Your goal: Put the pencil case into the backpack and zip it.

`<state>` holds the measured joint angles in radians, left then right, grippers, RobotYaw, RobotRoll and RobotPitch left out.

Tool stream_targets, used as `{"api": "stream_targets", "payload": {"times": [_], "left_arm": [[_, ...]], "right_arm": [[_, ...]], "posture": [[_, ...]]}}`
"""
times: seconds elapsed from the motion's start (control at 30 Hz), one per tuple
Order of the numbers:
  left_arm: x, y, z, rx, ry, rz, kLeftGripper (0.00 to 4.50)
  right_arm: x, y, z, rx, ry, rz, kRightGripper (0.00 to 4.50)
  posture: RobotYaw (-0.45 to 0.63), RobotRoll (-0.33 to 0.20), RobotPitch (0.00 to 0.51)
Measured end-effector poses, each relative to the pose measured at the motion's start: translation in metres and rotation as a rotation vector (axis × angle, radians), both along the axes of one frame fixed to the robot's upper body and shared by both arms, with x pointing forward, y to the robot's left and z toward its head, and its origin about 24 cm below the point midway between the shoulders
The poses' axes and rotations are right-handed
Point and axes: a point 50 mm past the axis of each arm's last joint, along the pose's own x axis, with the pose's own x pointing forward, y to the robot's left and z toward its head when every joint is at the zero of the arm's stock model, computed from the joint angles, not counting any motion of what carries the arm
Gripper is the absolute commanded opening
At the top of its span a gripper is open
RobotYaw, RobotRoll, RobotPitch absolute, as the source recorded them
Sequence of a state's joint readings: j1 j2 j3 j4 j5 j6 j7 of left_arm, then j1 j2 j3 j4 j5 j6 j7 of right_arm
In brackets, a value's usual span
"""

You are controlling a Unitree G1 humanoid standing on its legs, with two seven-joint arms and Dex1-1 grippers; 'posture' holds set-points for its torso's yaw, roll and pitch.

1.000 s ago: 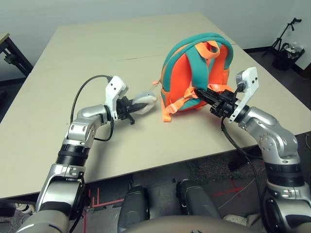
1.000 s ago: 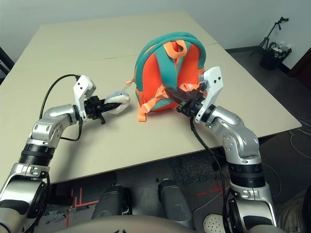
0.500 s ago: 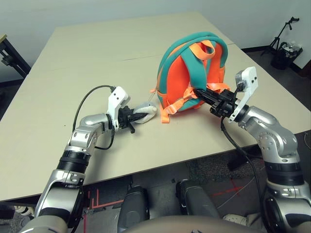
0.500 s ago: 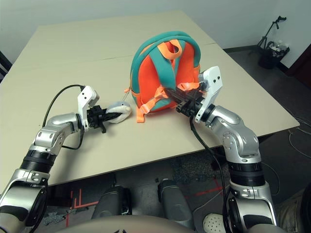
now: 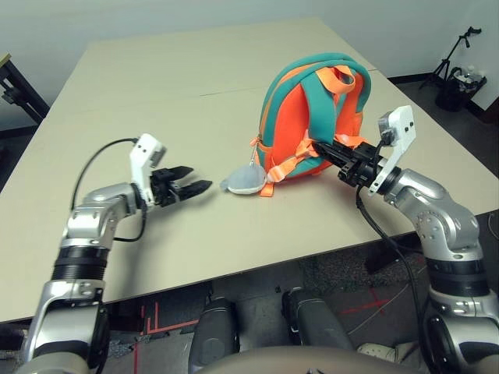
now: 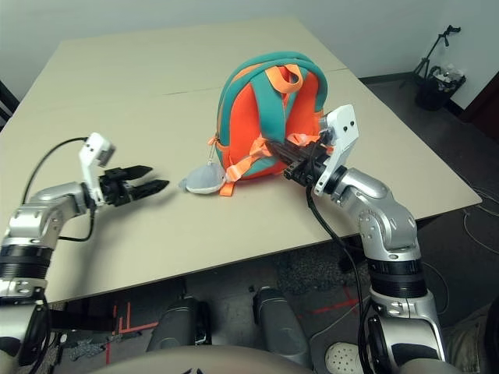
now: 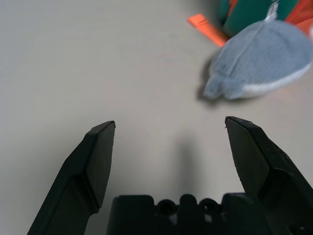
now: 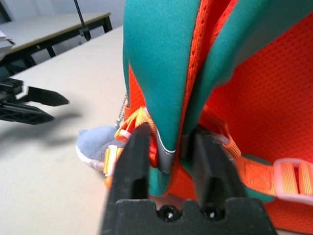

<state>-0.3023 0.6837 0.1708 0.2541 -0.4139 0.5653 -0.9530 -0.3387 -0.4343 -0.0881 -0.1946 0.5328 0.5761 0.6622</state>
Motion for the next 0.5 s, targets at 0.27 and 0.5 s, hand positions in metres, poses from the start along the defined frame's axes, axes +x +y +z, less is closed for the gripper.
{"api": "stream_targets", "payload": {"times": [0.27,0.5], "left_arm": [[-0.017,0.028,0.009,-0.012,0.045,0.100,4.50],[-0.018,0.033,0.020,0.014,-0.005,0.142,4.50]], "right_arm": [[-0.008,-0.025,0.010,-0.139,0.041,0.114,4.48],[-0.015,-0.067,0.036,-0.300,0.085,0.171,4.48]], "posture": [[-0.09,0.000,0.078],[-0.09,0.000,0.073]]}}
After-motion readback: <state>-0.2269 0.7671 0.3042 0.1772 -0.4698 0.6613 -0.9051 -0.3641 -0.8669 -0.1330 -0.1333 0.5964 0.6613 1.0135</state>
